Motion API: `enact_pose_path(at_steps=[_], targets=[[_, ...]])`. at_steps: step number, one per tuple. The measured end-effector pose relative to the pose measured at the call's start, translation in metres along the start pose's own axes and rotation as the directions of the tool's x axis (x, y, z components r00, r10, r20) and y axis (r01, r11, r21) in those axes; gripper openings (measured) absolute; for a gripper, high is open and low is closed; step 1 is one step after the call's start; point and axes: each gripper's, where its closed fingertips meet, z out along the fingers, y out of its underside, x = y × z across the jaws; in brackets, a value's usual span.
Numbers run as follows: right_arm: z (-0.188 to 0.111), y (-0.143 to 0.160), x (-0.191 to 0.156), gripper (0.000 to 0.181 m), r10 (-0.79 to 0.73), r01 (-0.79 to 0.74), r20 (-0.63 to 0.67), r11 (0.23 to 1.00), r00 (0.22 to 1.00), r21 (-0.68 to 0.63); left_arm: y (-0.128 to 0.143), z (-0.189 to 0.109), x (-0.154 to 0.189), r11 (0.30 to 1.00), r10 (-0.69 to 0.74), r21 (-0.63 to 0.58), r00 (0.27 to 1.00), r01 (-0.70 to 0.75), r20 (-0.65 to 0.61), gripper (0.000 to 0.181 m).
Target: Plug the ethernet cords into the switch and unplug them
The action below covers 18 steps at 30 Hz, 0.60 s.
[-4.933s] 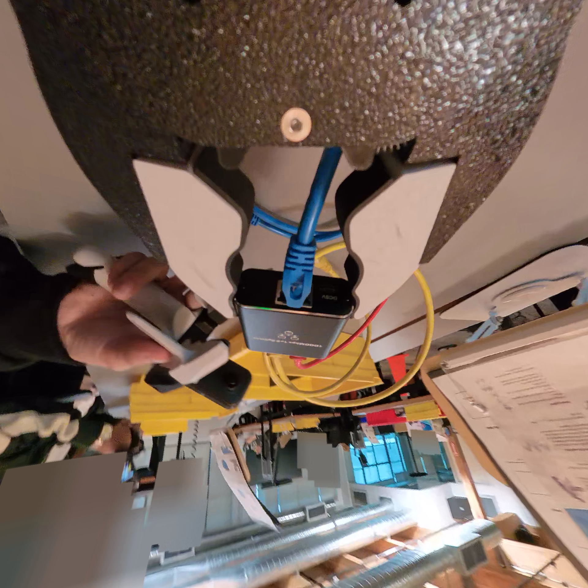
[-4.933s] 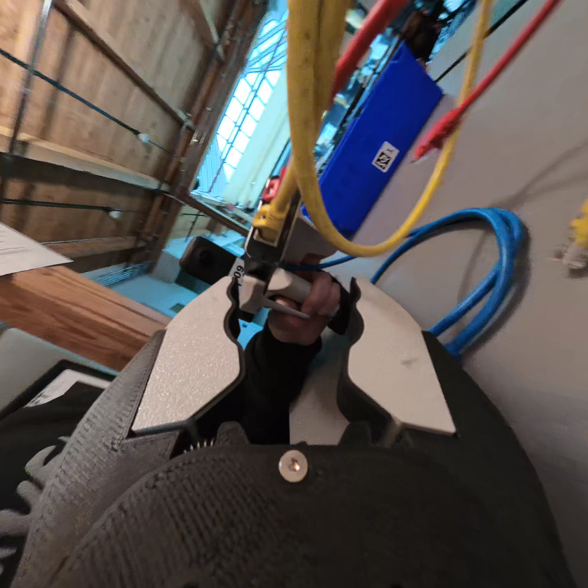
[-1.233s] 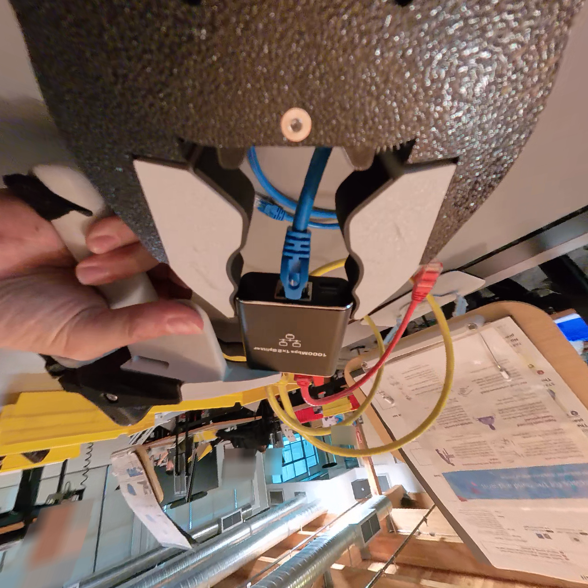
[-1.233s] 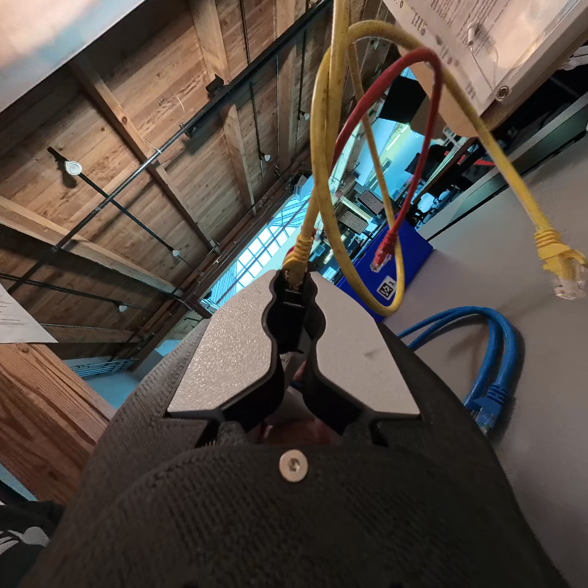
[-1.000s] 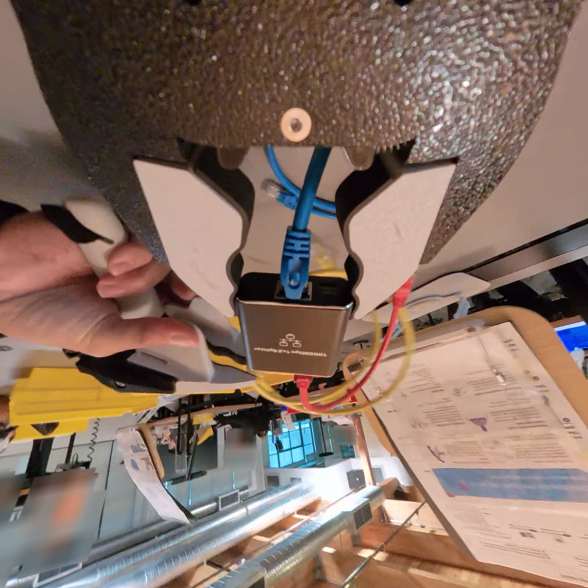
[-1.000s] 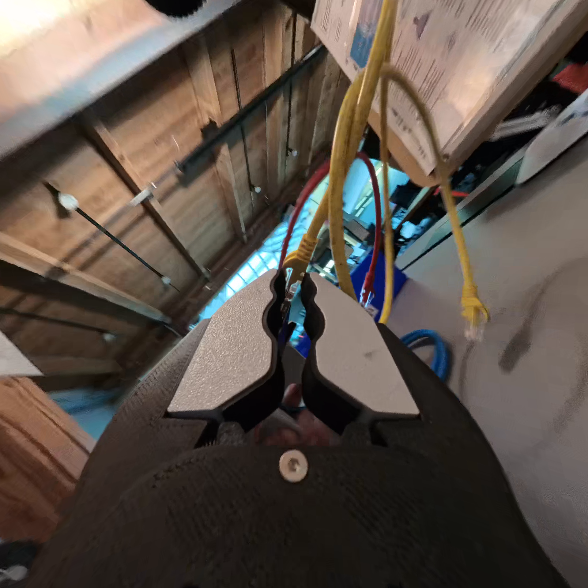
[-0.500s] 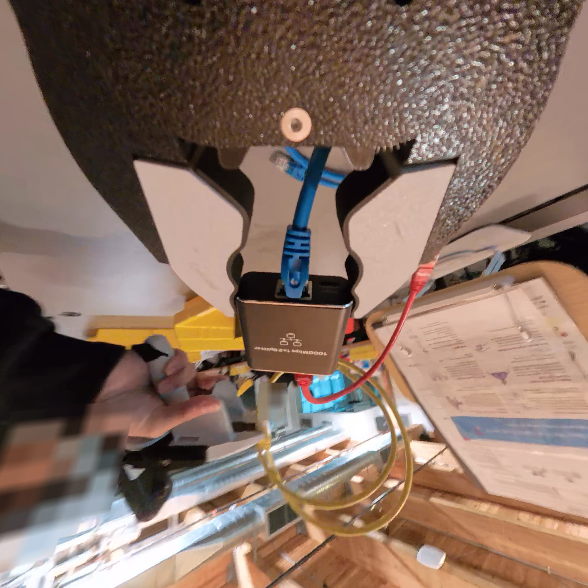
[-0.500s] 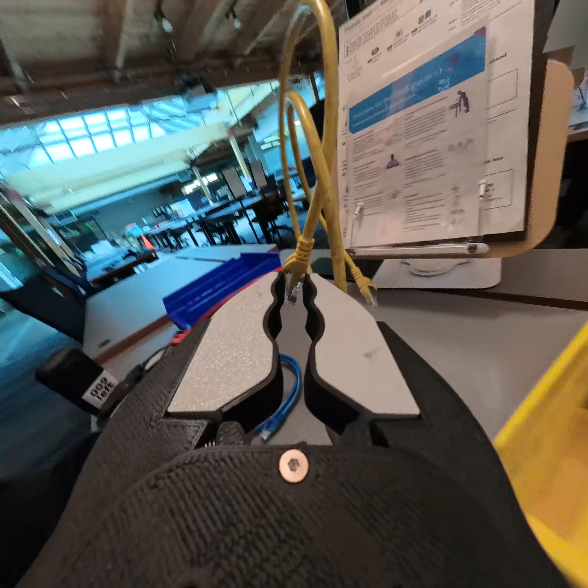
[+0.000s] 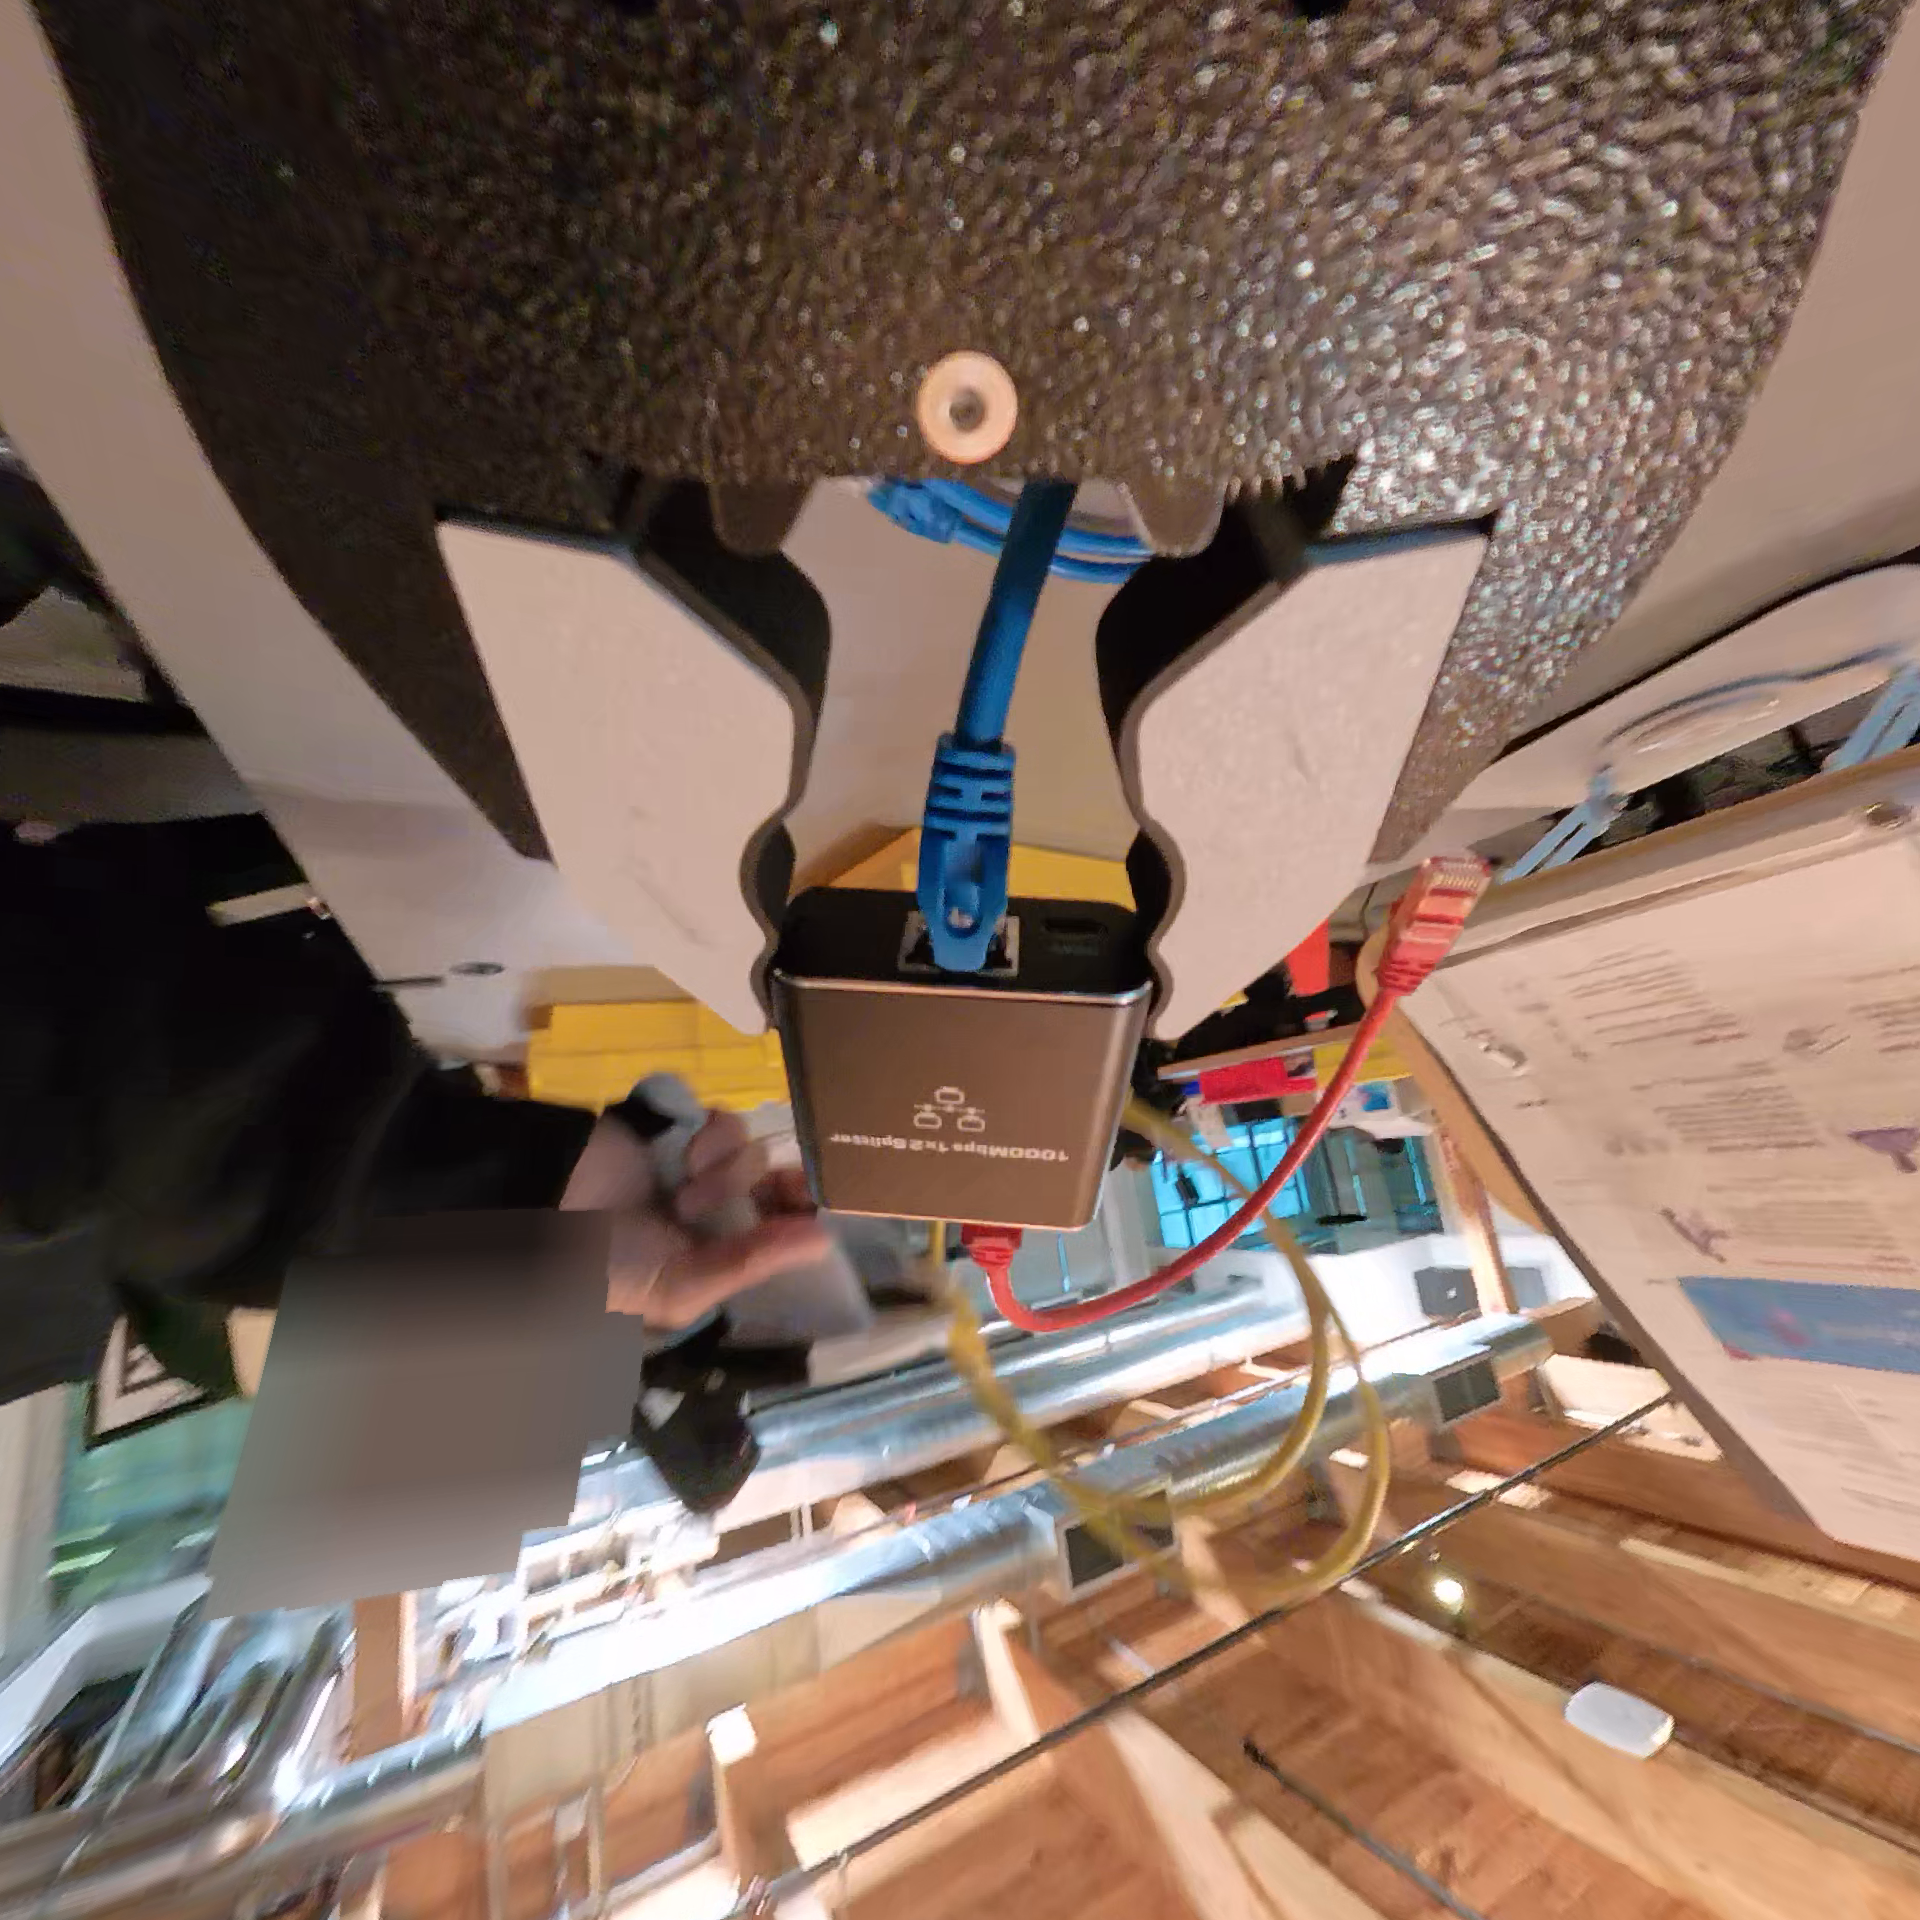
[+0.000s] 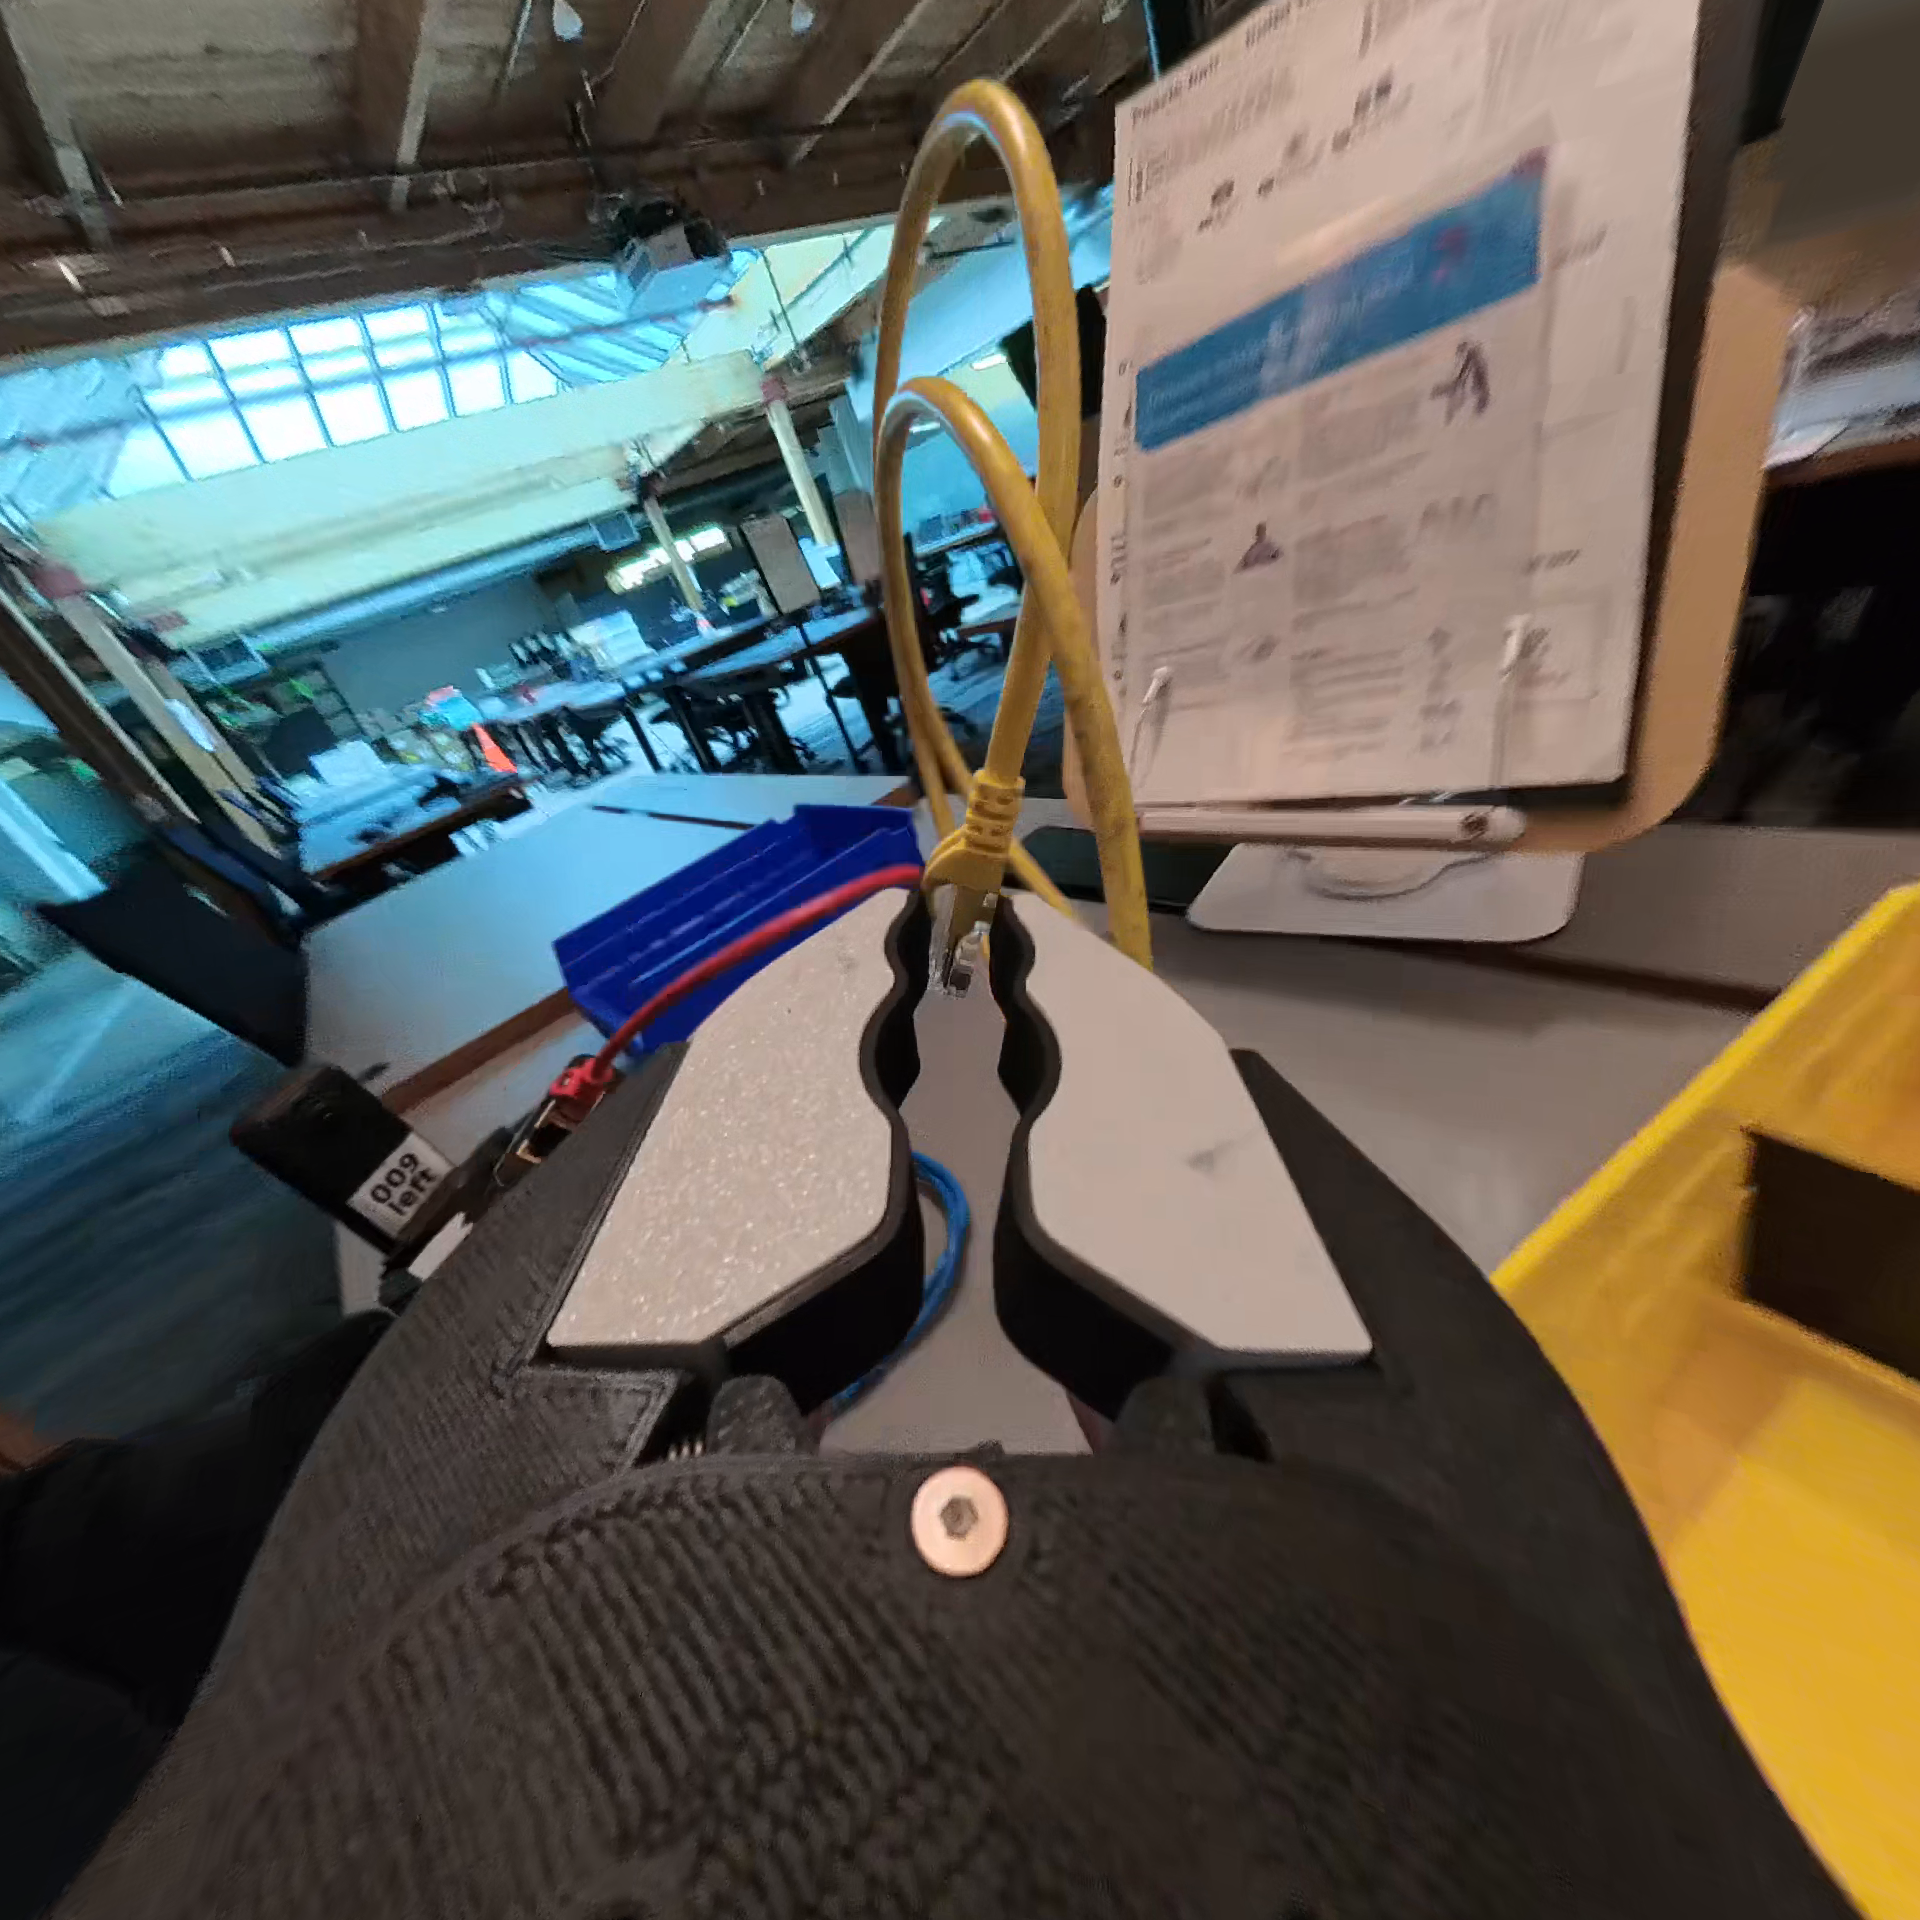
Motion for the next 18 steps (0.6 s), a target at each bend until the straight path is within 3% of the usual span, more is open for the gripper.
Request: enact_pose_path(at_steps=[5, 8, 11, 15, 18], targets=[[-0.044, -0.038, 0.021, 0.012, -0.205, 0.188, -0.110, 0.971, 0.972, -0.149, 0.009, 0.002, -0.003, 0.999, 0.011, -0.054, 1.000, -0.010, 0.020, 0.062], [-0.075, -0.035, 0.060, 0.012, -0.309, 0.230, -0.201, 0.913, 0.930, -0.338, 0.010, 0.001, -0.004, 0.998, 0.011, -0.057, 1.000, -0.010, 0.026, 0.062], [-0.099, -0.028, 0.100, 0.012, -0.291, 0.165, -0.275, 0.900, 0.916, -0.403, 0.011, 0.001, -0.005, 0.998, 0.008, -0.062, 1.000, -0.006, 0.029, 0.062], [-0.116, 0.005, 0.145, 0.011, -0.182, 0.006, -0.352, 0.894, 0.918, -0.448, 0.012, 0.001, -0.005, 0.998, 0.002, -0.064, 1.000, -0.001, 0.024, 0.062], [-0.124, 0.049, 0.169, 0.012, -0.250, -0.037, -0.366, 0.780, 0.896, -0.625, 0.013, 0.001, -0.004, 0.997, -0.001, -0.072, 1.000, 0.002, 0.019, 0.062]])
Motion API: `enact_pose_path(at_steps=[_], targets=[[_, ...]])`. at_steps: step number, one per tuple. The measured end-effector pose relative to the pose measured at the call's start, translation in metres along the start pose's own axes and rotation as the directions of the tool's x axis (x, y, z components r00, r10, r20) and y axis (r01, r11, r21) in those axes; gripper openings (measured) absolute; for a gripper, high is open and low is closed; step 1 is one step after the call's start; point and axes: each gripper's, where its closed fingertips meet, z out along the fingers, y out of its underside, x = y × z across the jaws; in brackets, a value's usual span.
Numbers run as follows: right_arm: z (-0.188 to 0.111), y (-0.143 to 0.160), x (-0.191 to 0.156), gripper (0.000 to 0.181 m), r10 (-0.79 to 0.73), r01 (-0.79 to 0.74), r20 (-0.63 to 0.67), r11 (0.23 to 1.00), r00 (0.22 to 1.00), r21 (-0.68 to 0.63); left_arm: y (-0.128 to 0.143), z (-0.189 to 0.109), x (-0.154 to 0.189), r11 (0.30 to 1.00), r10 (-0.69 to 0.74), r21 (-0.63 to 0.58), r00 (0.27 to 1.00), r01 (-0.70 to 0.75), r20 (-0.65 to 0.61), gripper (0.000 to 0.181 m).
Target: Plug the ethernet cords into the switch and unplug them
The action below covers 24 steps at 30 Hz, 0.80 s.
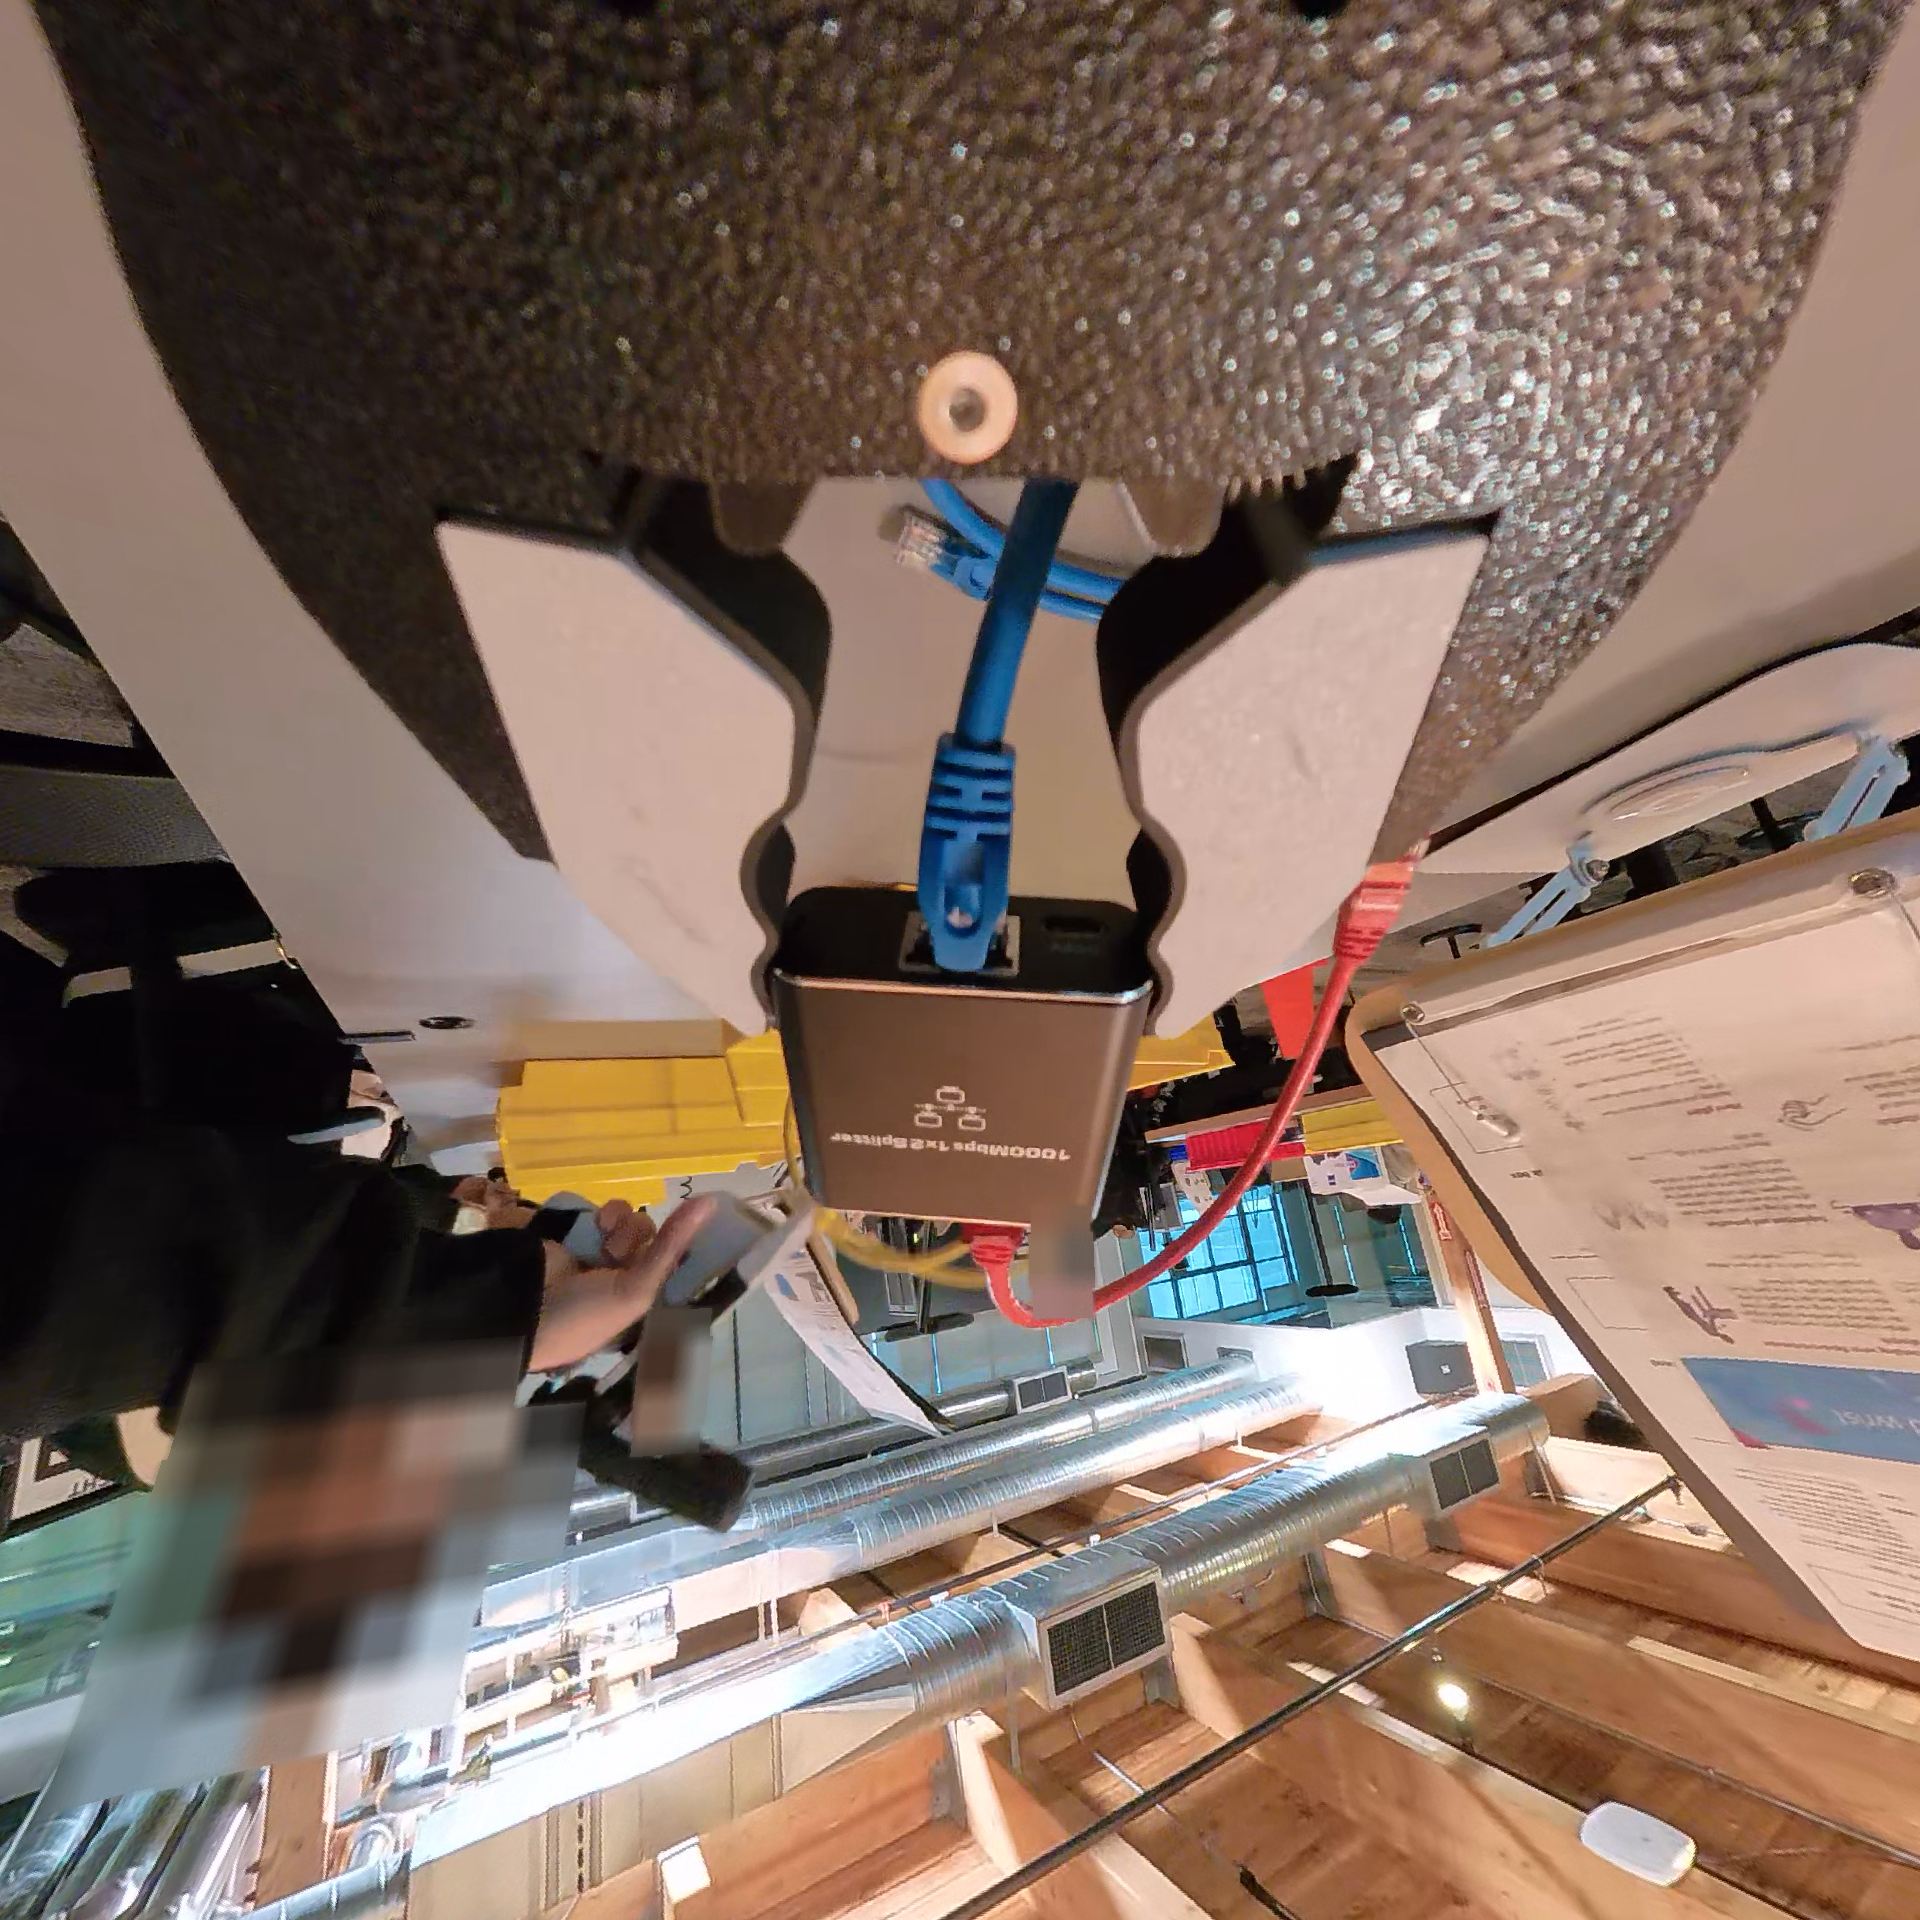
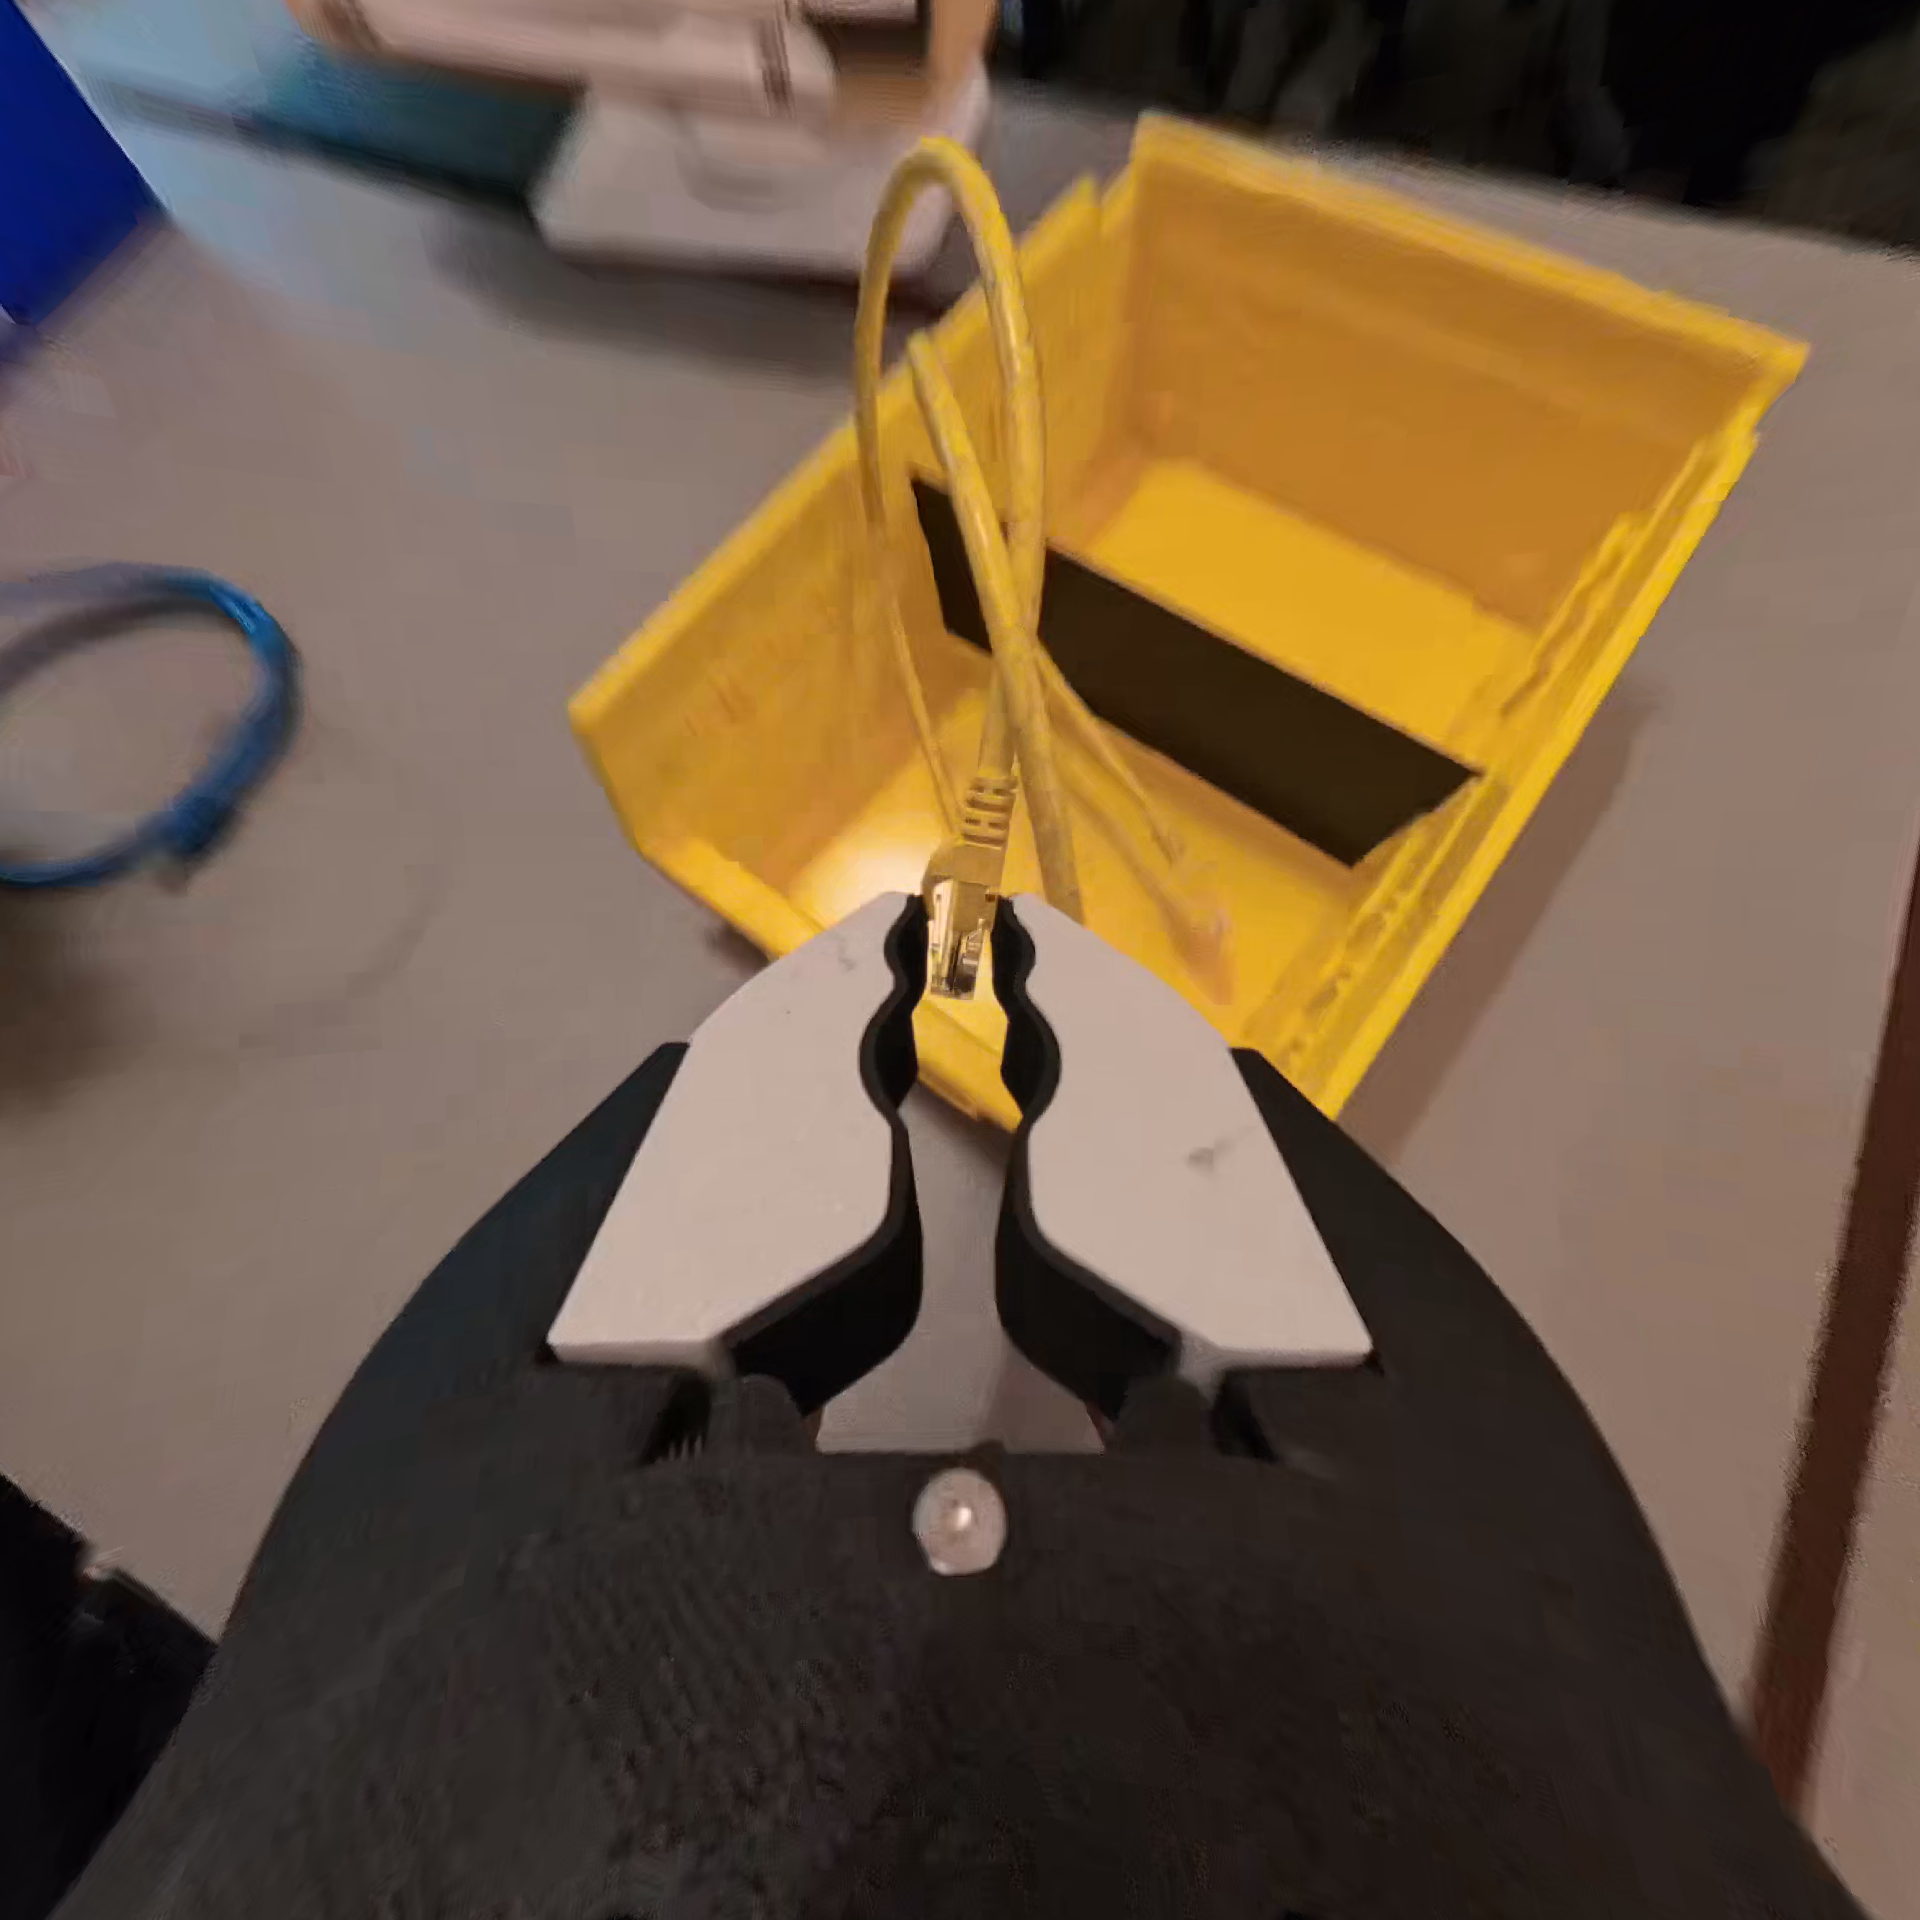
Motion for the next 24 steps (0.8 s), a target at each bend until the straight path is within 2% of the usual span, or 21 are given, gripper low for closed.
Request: enact_pose_path(at_steps=[2, 5, 9, 11, 13, 16, 18, 20, 22, 24], targets=[[0.015, 0.018, 0.009, 0.012, -0.086, 0.076, -0.066, 0.987, 0.994, -0.142, 0.000, 0.000, 0.001, 1.000, 0.002, 0.000, 1.000, -0.002, -0.001, 0.062], [0.027, 0.020, 0.020, 0.012, -0.195, 0.155, -0.139, 0.954, 0.971, -0.258, 0.001, 0.001, 0.001, 1.000, 0.001, -0.005, 1.000, -0.001, -0.006, 0.062], [0.041, 0.036, 0.044, 0.019, -0.267, 0.147, -0.214, 0.880, 0.940, -0.451, 0.003, 0.002, 0.002, 1.000, 0.000, -0.014, 1.000, 0.000, -0.010, 0.062], [0.047, 0.044, 0.050, 0.033, -0.268, 0.120, -0.244, 0.864, 0.932, -0.489, 0.004, 0.002, 0.003, 1.000, 0.000, -0.018, 1.000, -0.001, -0.012, 0.062], [0.051, 0.046, 0.053, 0.055, -0.263, 0.098, -0.280, 0.866, 0.923, -0.490, 0.004, 0.002, 0.002, 1.000, 0.002, -0.019, 1.000, -0.003, -0.009, 0.062], [0.050, 0.038, 0.046, 0.069, -0.253, 0.099, -0.304, 0.892, 0.919, -0.442, 0.003, 0.001, 0.001, 1.000, -0.007, -0.014, 1.000, 0.007, -0.007, 0.062], [0.047, 0.025, 0.027, 0.070, -0.214, 0.103, -0.278, 0.925, 0.937, -0.365, 0.004, 0.002, 0.002, 1.000, -0.007, -0.017, 1.000, 0.007, -0.011, 0.062], [0.051, 0.009, -0.018, 0.072, -0.116, 0.078, -0.159, 0.970, 0.980, -0.229, 0.004, 0.002, 0.004, 1.000, -0.001, -0.022, 1.000, 0.001, -0.019, 0.062], [0.055, -0.006, -0.093, 0.074, 0.024, -0.014, 0.111, 0.996, 0.993, -0.085, 0.006, 0.004, 0.006, 0.999, 0.010, -0.032, 0.999, -0.011, -0.030, 0.062], [0.051, -0.018, -0.173, 0.077, 0.120, -0.148, 0.410, 0.988, 0.904, 0.036, 0.008, 0.005, 0.010, 0.998, 0.028, -0.046, 0.998, -0.031, -0.048, 0.062]])
